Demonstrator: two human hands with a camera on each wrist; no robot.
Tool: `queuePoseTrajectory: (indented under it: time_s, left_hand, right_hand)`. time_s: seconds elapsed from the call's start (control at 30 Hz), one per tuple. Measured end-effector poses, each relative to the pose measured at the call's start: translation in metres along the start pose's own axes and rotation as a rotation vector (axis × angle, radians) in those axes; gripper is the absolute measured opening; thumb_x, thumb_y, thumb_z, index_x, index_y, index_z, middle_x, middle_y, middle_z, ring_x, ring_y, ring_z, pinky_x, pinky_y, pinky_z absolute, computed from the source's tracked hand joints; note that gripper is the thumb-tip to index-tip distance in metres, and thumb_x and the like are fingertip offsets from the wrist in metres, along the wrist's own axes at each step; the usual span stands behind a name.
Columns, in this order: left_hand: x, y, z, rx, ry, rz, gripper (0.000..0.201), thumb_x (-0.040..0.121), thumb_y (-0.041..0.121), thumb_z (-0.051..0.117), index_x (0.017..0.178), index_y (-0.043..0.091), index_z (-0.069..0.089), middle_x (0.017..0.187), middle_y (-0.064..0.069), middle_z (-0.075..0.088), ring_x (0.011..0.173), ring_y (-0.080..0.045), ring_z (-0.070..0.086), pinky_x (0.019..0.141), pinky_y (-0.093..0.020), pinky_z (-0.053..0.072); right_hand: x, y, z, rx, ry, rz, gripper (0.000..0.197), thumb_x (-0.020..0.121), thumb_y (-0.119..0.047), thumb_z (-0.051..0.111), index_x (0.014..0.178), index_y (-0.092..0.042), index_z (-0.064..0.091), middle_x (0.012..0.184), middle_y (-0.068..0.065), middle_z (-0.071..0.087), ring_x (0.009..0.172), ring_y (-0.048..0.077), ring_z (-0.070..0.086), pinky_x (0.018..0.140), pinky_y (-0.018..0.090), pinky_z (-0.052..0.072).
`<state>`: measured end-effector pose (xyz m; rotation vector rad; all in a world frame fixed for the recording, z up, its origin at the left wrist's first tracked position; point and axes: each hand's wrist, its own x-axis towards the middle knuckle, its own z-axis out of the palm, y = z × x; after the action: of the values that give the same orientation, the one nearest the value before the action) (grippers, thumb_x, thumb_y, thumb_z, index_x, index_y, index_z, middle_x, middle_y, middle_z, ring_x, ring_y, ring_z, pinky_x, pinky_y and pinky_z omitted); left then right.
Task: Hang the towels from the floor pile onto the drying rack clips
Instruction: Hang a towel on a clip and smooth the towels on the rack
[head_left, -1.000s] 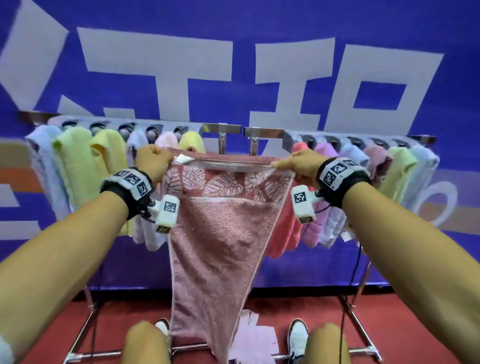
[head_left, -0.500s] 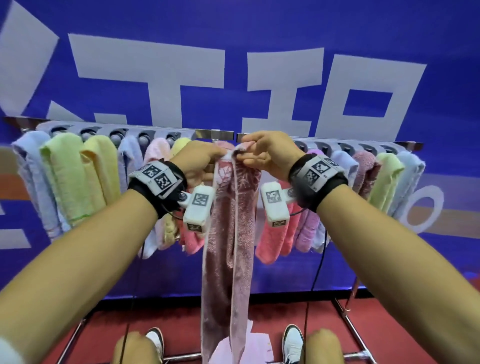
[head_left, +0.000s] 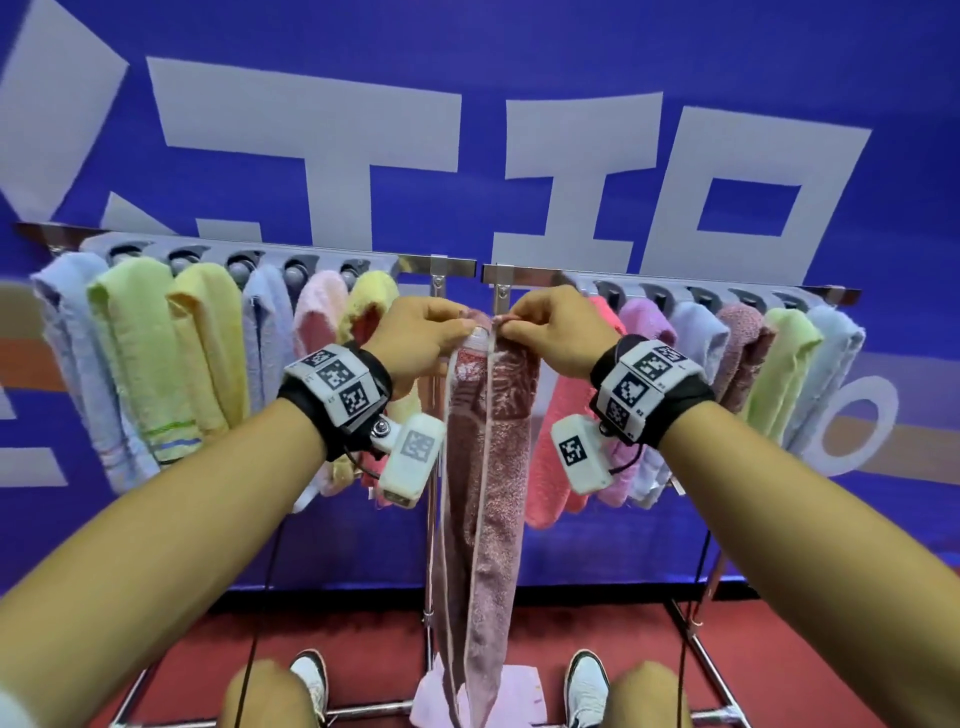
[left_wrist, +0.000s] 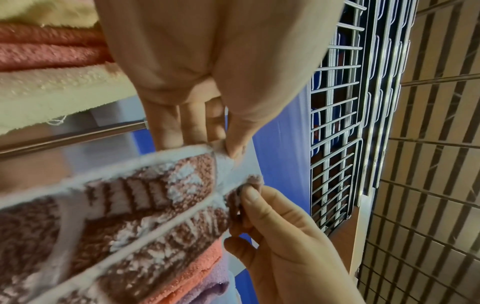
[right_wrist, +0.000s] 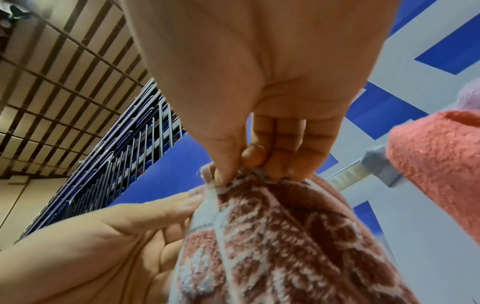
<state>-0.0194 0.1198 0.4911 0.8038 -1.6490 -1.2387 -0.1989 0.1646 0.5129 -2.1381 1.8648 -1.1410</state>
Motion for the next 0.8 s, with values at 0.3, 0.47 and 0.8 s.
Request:
queuePoseTrajectory:
  time_s: [0.3, 0.47, 0.8]
  left_hand:
    - [0.008, -0.012, -0.027, 0.13, 0.203, 0.02, 0.009, 0.094, 0.006, 0.062, 0.093, 0.007, 0.071, 0.055, 0.009, 0.065, 0.049, -0.002, 0.06, 0.05, -0.018, 0.05]
    - [0.015, -0.021, -0.066, 0.202, 0.431, 0.01, 0.011, 0.09, 0.013, 0.065, 0.085, 0.021, 0.07, 0.086, -0.003, 0.07, 0.076, -0.021, 0.066, 0.077, -0.035, 0.058]
    - [0.019, -0.041, -0.055, 0.298, 0.368, 0.046, 0.014, 0.073, 0.016, 0.066, 0.065, 0.006, 0.071, 0.067, -0.002, 0.062, 0.064, -0.028, 0.065, 0.068, -0.061, 0.058]
  right_hand:
    - [0.0, 0.01, 0.002, 0.196, 0.065, 0.039, 0.019, 0.097, -0.027, 0.058, 0.083, -0.014, 0.059, 0.084, -0.002, 0.064, 0.074, 0.002, 0.059, 0.069, 0.021, 0.046]
    - [0.0, 0.033, -0.017, 0.447, 0.368, 0.163, 0.024, 0.099, -0.024, 0.053, 0.076, -0.021, 0.051, 0.075, -0.004, 0.055, 0.065, 0.005, 0.051, 0.06, 0.017, 0.045]
    - [-0.011, 0.024, 0.007, 0.294, 0.186, 0.002, 0.024, 0.096, -0.009, 0.058, 0.073, -0.011, 0.055, 0.065, -0.004, 0.052, 0.047, -0.009, 0.047, 0.052, 0.012, 0.038]
